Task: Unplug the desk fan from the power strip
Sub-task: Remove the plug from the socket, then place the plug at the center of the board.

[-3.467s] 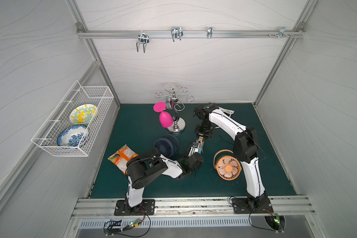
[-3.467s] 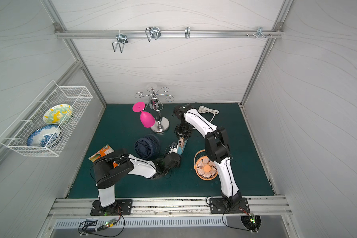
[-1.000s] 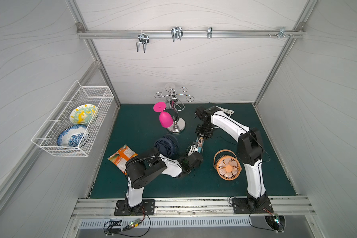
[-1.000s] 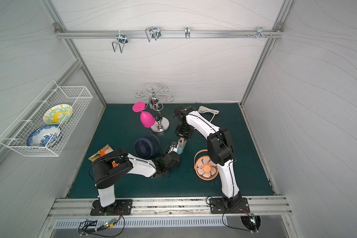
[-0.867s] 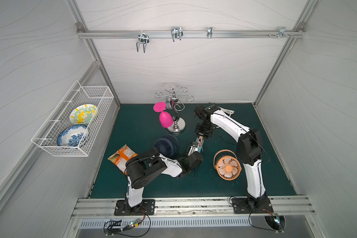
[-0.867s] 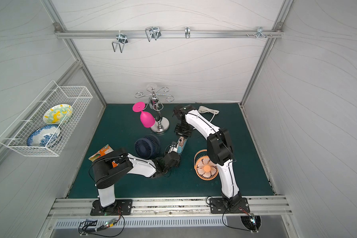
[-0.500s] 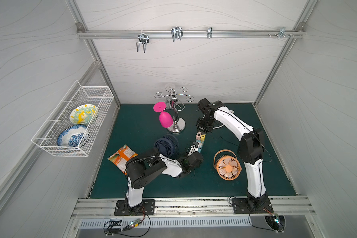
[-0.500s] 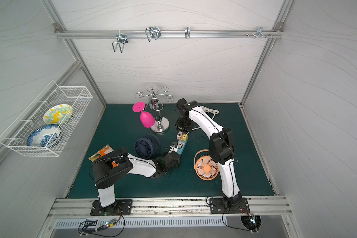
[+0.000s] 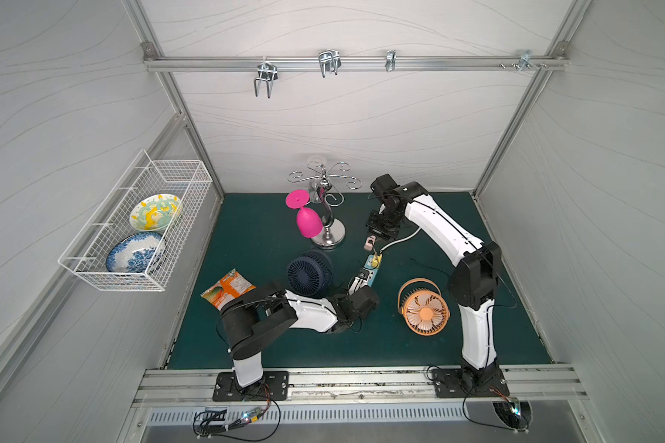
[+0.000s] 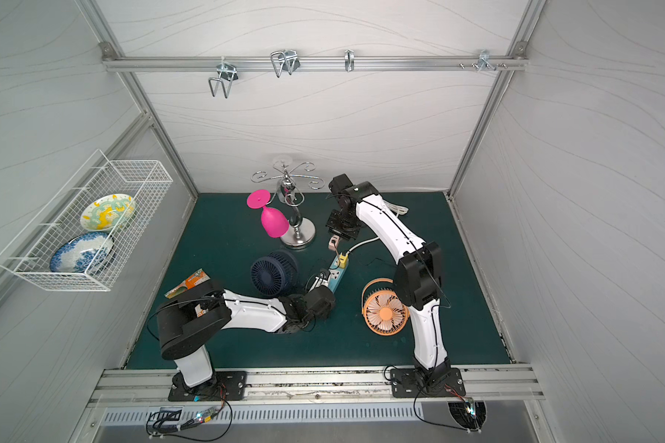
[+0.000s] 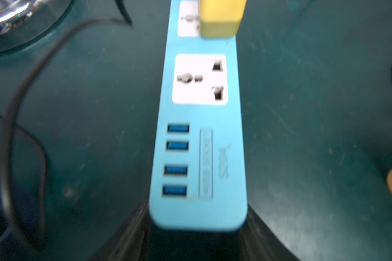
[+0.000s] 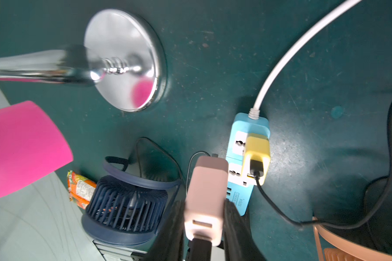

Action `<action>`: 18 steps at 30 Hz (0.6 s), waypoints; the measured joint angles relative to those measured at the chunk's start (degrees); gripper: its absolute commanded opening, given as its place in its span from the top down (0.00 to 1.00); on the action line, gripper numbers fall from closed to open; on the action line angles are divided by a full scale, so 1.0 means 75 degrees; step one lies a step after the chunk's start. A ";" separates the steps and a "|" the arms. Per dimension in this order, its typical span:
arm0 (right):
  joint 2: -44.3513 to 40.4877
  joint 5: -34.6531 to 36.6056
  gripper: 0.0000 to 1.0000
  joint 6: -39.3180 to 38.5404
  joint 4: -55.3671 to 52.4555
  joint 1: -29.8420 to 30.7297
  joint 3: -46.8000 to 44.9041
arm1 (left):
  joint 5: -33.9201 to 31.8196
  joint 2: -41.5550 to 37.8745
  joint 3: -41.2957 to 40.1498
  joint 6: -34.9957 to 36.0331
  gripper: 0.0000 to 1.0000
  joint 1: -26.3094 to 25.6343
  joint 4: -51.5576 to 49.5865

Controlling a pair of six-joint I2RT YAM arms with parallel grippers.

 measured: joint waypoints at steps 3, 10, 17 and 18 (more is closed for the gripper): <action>0.0000 -0.0035 1.00 0.0000 -0.0009 0.0000 0.0134 | -0.0009 -0.0274 0.0000 0.0015 0.32 -0.0076 -0.0484; 0.0093 -0.0178 1.00 -0.0061 -0.0006 0.0076 0.0472 | -0.0210 -0.1306 -0.0052 -0.0038 0.33 -0.0475 -0.1276; 0.0825 -0.0484 1.00 -0.0105 0.0262 0.0446 0.0571 | -0.0755 -0.2949 -0.0667 -0.0796 0.34 -0.1070 -0.2087; 0.0953 -0.0530 1.00 -0.0105 0.0338 0.0504 0.0568 | -0.0839 -0.3168 -0.0784 -0.0944 0.34 -0.1125 -0.2221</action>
